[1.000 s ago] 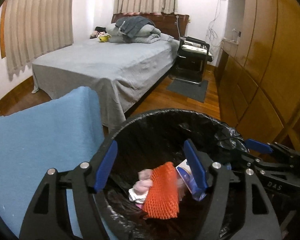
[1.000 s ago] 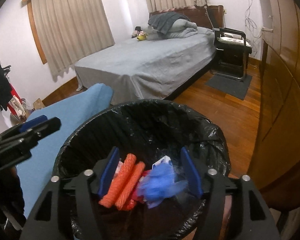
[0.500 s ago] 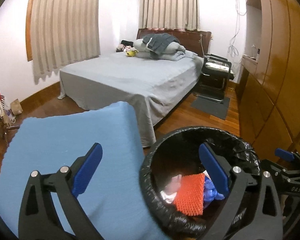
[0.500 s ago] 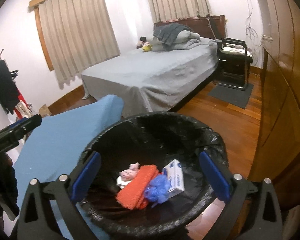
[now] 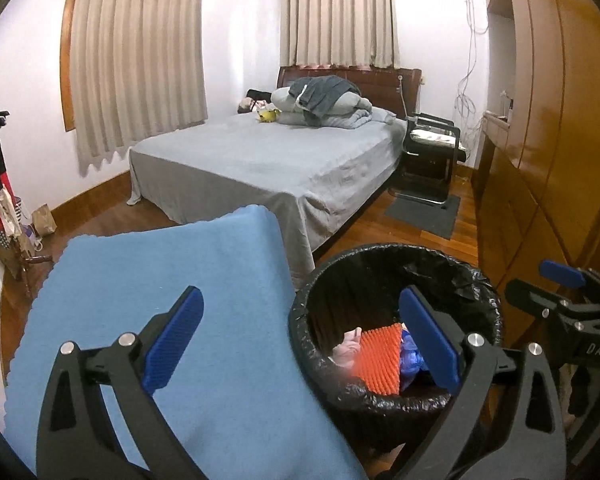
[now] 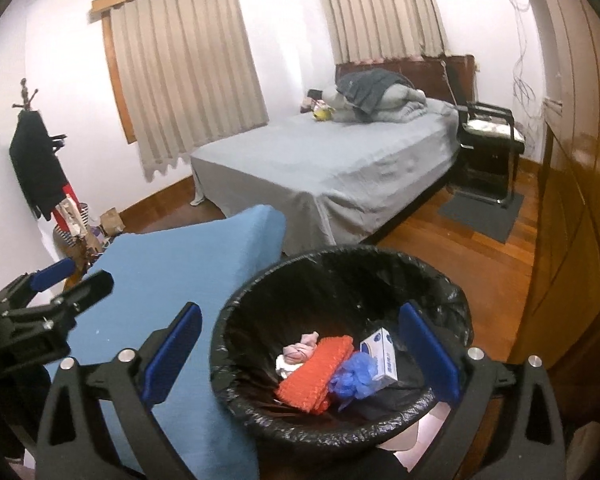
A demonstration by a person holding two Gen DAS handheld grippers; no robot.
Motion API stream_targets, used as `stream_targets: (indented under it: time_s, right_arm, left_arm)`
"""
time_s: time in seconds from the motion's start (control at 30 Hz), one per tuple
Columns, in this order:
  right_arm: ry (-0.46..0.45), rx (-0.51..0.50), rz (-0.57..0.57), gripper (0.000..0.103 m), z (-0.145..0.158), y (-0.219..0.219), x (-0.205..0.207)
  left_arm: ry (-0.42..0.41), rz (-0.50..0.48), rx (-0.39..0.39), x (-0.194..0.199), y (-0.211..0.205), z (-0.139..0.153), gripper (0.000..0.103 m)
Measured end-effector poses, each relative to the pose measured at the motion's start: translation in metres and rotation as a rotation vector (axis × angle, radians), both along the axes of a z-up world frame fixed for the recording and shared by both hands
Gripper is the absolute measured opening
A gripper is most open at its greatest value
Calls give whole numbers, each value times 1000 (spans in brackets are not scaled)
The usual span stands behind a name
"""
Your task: Collect trash
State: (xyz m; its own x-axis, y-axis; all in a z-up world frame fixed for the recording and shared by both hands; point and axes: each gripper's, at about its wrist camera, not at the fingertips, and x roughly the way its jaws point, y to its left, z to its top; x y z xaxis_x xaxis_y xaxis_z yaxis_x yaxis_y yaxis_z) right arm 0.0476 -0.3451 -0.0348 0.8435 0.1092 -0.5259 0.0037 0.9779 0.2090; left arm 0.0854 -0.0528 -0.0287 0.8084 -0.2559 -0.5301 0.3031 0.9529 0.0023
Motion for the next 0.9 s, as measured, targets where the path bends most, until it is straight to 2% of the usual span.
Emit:
stream_targets:
  time_s: [0.33,0.9]
  right_arm:
    - [-45,-8,38,97,29,15,-17]
    - [-68,-21,65,97,39,29,-26]
  left_arm:
    - [-60,22,-30,-26,14,25,96]
    - [-86,46,-52,-43,26,37,96]
